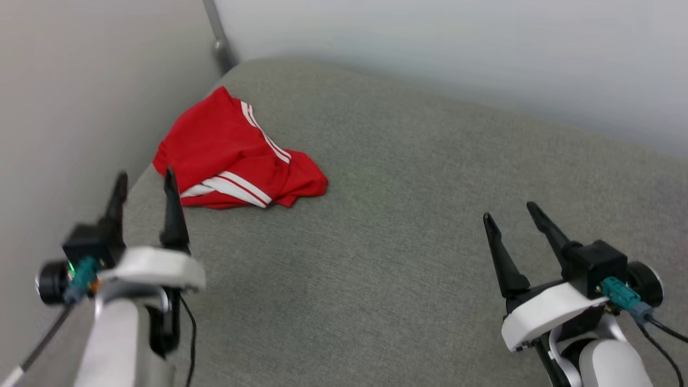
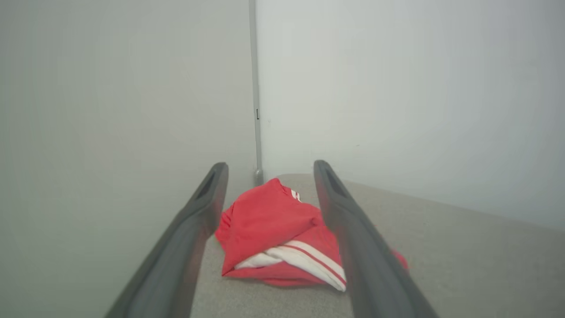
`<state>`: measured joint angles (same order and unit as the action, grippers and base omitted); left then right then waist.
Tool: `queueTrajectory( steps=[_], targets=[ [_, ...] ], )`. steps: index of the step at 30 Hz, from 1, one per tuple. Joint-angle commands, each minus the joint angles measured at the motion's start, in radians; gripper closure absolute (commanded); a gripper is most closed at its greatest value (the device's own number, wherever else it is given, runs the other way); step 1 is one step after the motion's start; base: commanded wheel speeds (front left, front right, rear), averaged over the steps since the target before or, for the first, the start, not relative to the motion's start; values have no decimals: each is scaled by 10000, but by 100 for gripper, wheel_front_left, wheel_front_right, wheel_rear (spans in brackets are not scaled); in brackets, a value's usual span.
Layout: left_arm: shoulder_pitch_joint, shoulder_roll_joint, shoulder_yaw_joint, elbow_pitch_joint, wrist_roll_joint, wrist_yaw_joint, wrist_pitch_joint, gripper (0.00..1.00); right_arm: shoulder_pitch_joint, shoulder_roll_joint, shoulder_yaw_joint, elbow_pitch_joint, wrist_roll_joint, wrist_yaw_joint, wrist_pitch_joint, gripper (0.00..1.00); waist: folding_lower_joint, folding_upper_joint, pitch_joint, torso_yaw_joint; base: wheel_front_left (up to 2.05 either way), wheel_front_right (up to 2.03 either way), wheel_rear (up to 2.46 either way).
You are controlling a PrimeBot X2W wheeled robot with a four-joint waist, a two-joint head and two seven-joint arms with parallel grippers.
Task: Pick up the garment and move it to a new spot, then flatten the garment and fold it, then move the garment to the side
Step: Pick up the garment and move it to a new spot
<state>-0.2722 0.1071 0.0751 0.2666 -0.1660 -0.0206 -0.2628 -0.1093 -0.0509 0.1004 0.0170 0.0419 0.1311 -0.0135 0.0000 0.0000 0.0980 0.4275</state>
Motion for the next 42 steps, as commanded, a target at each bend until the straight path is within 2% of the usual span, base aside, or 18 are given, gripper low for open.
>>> queueTrajectory(
  steps=[1, 6, 10, 14, 15, 19, 24, 31, 32, 33, 40, 42],
  targets=[
    [-529, 144, 33, 51, -35, -62, 56, 0, -194, 5, -4, -117, -138, -7, 87, 0, 0, 0, 414, -279, 0, 0, 0],
    [-2561, 957, 403, 411, -318, -223, 709, 0, -731, 5, 92, -511, -464, -7, 370, 0, 0, 0, 1465, -910, 0, 0, 0],
    [-4005, 1874, 684, 1127, -742, -544, 2040, 0, -1120, 4, 150, -779, -540, -7, 454, 0, 0, 0, 2469, -1528, 0, 0, 0],
    [-4947, 2765, 798, 2200, -1462, -880, 3959, 0, -1403, 4, 180, -924, -583, -7, 394, 0, 0, 0, 3332, -2074, 0, 0, 0],
    [-5338, 3352, 763, 3203, -2085, -1025, 5571, 0, -1593, 6, 175, -882, -602, -7, 294, 0, 0, 0, 3828, -2392, 0, 0, 0],
    [-5552, 4022, 744, 4274, -2983, -1085, 7343, 0, -1858, 9, 278, -747, -458, -7, 97, 0, 0, 0, 4325, -2761, 0, 0, 0],
    [-5566, 4370, 843, 5399, -3950, -1102, 9092, 0, -2151, 7, 324, -564, -382, -5, -103, 0, 0, 0, 4769, -2991, 0, 0, 0],
    [-5447, 3926, 963, 6770, -4487, -846, 9924, 2, -2328, 9, 365, -286, -395, -5, -223, 0, 0, 0, 4932, -3037, 0, 0, 0],
    [-5485, 3905, 963, 6840, -4480, -824, 9802, 60, -2344, 9, 370, -266, -411, -5, -219, 0, 0, 0, 4906, -3023, 0, 0, 0],
    [-5511, 3880, 909, 6893, -4441, -839, 9753, 100, -2352, 9, 379, -249, -423, -5, -218, 0, 0, 0, 4864, -3004, 0, 0, 0],
    [-6043, 4477, 643, 6497, -3800, -884, 7739, 100, -2110, 7, 315, -2, -443, -5, -259, 0, 0, 0, 4044, -2779, 0, 0, 0],
    [-6264, 4638, 608, 6476, -3508, -547, 6945, 100, -1935, 7, 241, 86, -356, -7, -322, 0, 0, 0, 3631, -2671, 0, 0, 0]
  ],
)
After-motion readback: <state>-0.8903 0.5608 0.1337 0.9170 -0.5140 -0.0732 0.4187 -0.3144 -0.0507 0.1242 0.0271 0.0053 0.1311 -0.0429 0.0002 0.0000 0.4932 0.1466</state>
